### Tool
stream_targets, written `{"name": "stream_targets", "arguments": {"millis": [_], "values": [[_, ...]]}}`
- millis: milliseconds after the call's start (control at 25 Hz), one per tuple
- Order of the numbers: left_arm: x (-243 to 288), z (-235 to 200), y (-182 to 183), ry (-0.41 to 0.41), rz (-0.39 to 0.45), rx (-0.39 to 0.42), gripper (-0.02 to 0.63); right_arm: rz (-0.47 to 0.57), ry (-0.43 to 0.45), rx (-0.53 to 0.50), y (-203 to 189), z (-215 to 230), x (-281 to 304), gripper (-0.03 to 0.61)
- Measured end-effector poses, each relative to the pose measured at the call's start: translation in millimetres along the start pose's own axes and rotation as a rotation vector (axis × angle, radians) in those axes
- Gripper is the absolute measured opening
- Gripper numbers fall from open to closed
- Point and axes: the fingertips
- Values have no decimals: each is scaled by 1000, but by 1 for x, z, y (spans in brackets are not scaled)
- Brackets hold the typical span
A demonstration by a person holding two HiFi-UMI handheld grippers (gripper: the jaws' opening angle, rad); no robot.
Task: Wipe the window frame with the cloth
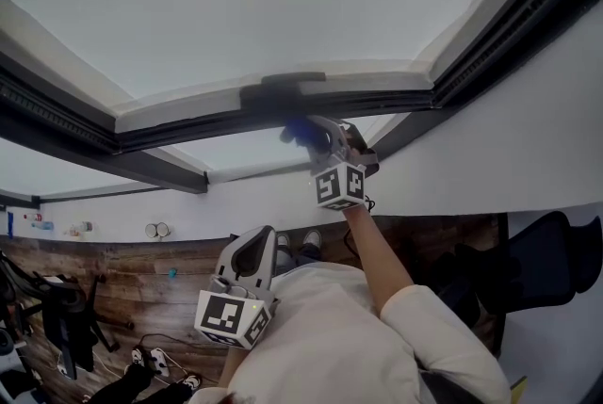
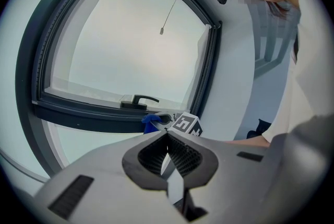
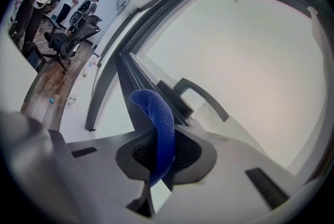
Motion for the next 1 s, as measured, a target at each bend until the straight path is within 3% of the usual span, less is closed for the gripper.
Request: {"name": "stream_targets", "arguments": {"millis": [1000], "values": [[20,17,5,-48,13,15,8,-51,-59,63,-43,38,-32,44]]}}
Point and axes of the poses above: the fingertips, and each gripper's own axes: x forward along the fingers, z to its right, y out of its top, and after that the axes turned 5 degrees about z, right-handed
